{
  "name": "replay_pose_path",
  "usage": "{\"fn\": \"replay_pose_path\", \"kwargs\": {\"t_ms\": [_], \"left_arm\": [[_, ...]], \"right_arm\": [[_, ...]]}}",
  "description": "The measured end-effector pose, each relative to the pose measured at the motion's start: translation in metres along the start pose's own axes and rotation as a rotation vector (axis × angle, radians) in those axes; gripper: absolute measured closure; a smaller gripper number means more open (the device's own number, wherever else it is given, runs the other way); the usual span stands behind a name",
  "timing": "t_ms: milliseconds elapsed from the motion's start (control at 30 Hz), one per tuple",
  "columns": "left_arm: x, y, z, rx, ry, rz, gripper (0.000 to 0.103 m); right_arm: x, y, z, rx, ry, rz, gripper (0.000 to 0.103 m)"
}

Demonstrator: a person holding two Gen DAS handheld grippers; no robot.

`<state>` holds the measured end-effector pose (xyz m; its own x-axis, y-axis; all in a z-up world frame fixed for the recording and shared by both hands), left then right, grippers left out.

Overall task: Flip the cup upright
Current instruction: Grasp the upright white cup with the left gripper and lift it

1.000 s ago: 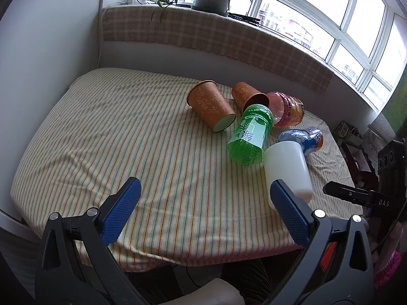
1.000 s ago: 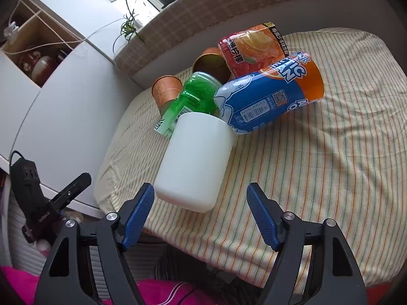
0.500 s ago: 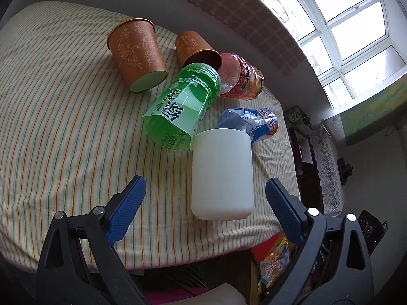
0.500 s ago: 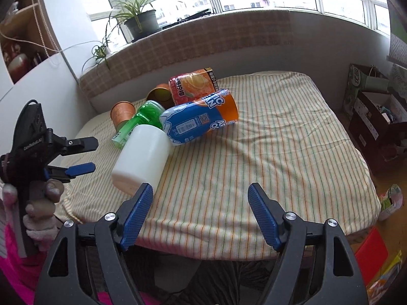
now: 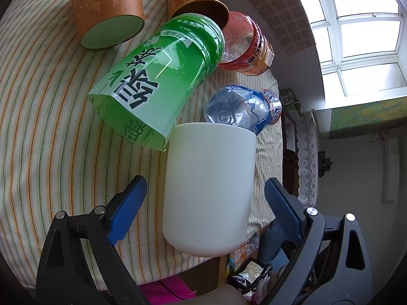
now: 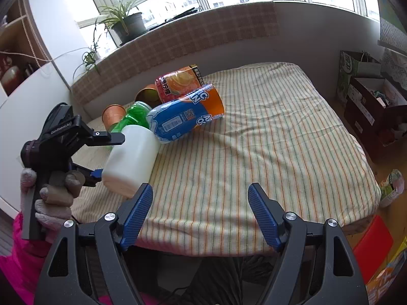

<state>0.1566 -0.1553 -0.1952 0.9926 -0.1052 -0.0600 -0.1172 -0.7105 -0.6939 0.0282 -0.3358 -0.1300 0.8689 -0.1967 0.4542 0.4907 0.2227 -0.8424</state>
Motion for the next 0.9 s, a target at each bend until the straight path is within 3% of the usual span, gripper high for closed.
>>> {"fn": "replay_pose_path", "kwargs": {"t_ms": [100,300,567,700,900], "left_arm": [[0.002,0.003,0.001,0.004,-0.009,0.007,0.019],[0.002,0.006,0.001,-0.026,0.002,0.018,0.025],[-0.003,0.008,-0.008,0.005,0.031,-0.013,0.026],[-0.011,0.002,-0.012,0.051,0.070,-0.046,0.026],[-0.023,-0.011,-0.027,0.181,0.183,-0.135,0.026]], "right_arm": [[-0.002,0.004,-0.002,0.007,0.007,0.015,0.026],[-0.005,0.006,-0.002,0.013,0.014,0.025,0.026],[-0.005,0.004,-0.005,0.005,0.026,0.022,0.026],[-0.006,0.005,-0.004,0.005,0.025,0.024,0.026],[-0.006,0.006,0.000,0.008,0.020,0.025,0.026]]}}
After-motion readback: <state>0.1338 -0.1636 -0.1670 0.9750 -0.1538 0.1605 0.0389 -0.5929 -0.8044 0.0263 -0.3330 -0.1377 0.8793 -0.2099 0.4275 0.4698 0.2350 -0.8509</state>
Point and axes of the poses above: each gripper's, at about its wrist camera, not at the fingertips, and y roughly the way its jaws point, z to its left, x to its top, the point moved 8 cm from there along y, roughly the way its jaws point, and after that the axes turned 13 degrees about z, right-handed, at the moved point
